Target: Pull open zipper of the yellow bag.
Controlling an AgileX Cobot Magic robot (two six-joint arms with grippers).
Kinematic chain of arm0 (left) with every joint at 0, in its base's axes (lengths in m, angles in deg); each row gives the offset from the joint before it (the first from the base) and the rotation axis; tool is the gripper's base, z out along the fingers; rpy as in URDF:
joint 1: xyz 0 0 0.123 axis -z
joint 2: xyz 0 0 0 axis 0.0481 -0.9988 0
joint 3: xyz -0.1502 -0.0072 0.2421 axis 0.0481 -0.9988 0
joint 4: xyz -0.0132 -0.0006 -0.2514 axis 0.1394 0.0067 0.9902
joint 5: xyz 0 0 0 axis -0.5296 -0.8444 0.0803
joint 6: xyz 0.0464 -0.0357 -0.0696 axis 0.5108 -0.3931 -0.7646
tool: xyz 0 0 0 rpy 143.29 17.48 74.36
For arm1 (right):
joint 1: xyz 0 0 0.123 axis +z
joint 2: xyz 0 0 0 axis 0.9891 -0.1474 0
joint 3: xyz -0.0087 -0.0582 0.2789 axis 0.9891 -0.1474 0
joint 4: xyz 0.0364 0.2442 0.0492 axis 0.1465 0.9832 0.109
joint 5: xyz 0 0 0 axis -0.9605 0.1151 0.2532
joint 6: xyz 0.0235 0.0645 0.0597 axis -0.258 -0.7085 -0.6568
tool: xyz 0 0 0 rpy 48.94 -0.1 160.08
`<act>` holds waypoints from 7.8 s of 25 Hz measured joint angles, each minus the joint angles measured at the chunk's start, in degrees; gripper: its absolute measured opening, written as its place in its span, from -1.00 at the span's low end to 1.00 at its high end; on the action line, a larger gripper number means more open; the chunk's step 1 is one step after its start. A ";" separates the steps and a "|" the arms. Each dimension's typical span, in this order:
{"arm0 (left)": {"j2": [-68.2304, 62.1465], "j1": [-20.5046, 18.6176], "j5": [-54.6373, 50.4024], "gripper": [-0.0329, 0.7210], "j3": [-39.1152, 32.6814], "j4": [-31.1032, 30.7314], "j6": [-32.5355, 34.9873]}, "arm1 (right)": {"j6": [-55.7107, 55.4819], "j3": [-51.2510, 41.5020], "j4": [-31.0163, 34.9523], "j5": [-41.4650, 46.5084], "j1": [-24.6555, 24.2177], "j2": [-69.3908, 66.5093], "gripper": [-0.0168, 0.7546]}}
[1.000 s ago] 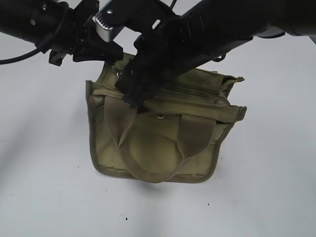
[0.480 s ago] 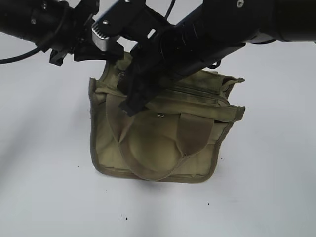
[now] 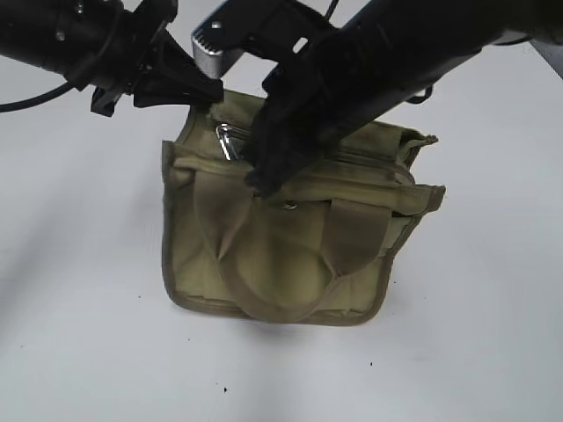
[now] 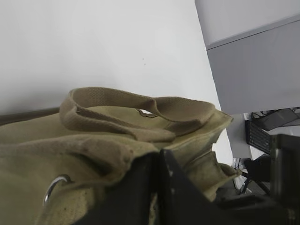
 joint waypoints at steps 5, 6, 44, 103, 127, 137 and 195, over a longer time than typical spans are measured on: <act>0.00 0.00 -0.18 -0.89 0.00 0.00 0.00 | -2.35 0.00 0.00 0.68 -0.47 2.76 -0.95; 0.00 0.00 -0.25 -0.89 0.00 0.00 0.00 | -2.76 0.00 0.54 0.30 -0.47 2.79 -0.93; 0.00 -0.17 -2.53 -0.89 0.00 0.00 0.15 | -15.83 0.21 -6.02 -7.06 1.91 -4.15 -0.94; 0.00 -0.06 -4.61 -0.89 0.00 1.78 0.58 | -5.35 0.11 5.35 10.61 -7.78 0.42 0.04; 0.00 -0.01 -6.30 -0.90 -0.05 2.30 0.60 | -10.72 0.73 -7.95 17.13 -3.89 -1.44 -0.95; 0.00 -0.01 -6.36 -0.90 0.00 3.97 0.60 | -14.11 0.39 -15.18 28.12 -4.86 8.59 -0.95; 86.30 -2.16 -11.28 0.16 -40.22 -64.06 -29.02 | -30.94 -42.05 -11.12 33.91 -21.30 69.38 0.45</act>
